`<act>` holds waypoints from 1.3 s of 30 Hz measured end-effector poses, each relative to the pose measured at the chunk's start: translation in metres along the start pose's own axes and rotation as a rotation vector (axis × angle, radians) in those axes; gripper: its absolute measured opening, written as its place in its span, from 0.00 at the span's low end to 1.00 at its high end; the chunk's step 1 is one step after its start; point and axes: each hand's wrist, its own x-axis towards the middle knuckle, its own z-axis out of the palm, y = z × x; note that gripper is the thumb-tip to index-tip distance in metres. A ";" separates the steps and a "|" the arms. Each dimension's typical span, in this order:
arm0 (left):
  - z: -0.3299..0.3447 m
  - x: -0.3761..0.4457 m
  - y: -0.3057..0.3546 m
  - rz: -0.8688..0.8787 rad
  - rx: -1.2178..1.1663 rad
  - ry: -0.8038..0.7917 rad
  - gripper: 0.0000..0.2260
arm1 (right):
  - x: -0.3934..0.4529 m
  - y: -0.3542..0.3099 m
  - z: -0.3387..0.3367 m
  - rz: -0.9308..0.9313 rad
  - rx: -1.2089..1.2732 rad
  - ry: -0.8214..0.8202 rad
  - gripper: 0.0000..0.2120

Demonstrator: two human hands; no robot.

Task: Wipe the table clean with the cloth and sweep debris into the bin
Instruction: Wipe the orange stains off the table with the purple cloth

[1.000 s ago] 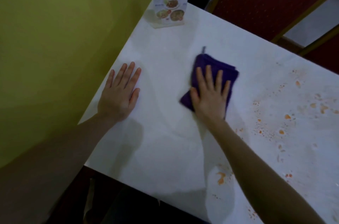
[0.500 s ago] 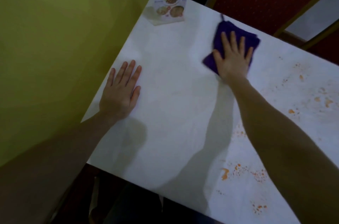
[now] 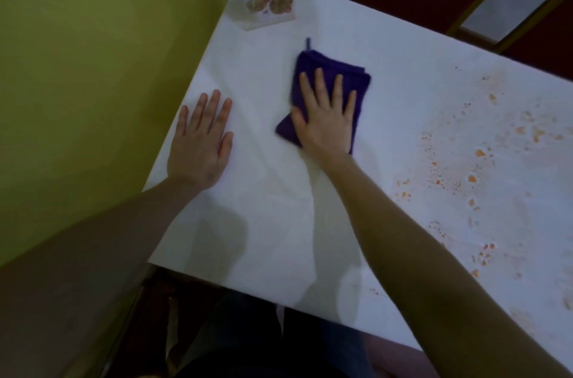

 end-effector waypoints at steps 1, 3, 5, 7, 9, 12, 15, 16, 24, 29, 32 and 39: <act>0.000 -0.001 -0.001 -0.005 -0.001 -0.001 0.27 | -0.016 -0.011 0.003 -0.065 0.003 -0.003 0.31; 0.000 -0.004 -0.002 -0.011 0.000 -0.004 0.27 | -0.053 -0.018 0.009 -0.174 0.005 -0.036 0.30; 0.000 -0.004 -0.004 -0.012 -0.001 -0.011 0.27 | -0.086 -0.004 0.012 -0.196 0.016 -0.030 0.31; 0.000 -0.002 -0.005 -0.009 -0.004 -0.012 0.27 | -0.107 0.022 0.013 -0.131 0.017 0.012 0.32; -0.001 -0.002 -0.007 -0.012 -0.011 -0.016 0.27 | -0.114 0.052 0.010 -0.032 0.000 0.012 0.32; 0.000 -0.003 -0.008 -0.017 -0.020 -0.011 0.27 | -0.095 0.083 0.000 0.119 -0.012 -0.015 0.32; 0.001 -0.005 -0.007 -0.012 -0.028 -0.011 0.27 | -0.058 0.073 -0.003 0.216 0.018 -0.021 0.33; 0.001 -0.005 -0.007 -0.010 -0.027 -0.009 0.27 | -0.045 0.063 -0.002 0.224 0.024 -0.017 0.33; 0.001 -0.009 -0.004 0.002 -0.033 -0.011 0.27 | -0.098 -0.049 0.018 -0.067 0.016 -0.030 0.32; 0.000 -0.011 -0.003 0.009 -0.029 -0.030 0.27 | -0.193 -0.017 0.024 -0.077 0.027 -0.035 0.32; 0.001 -0.008 -0.006 0.012 -0.021 -0.067 0.27 | -0.214 0.026 0.020 -0.010 0.008 -0.023 0.33; 0.000 -0.047 -0.001 0.089 -0.060 -0.096 0.28 | -0.158 0.021 0.014 0.195 0.011 -0.052 0.33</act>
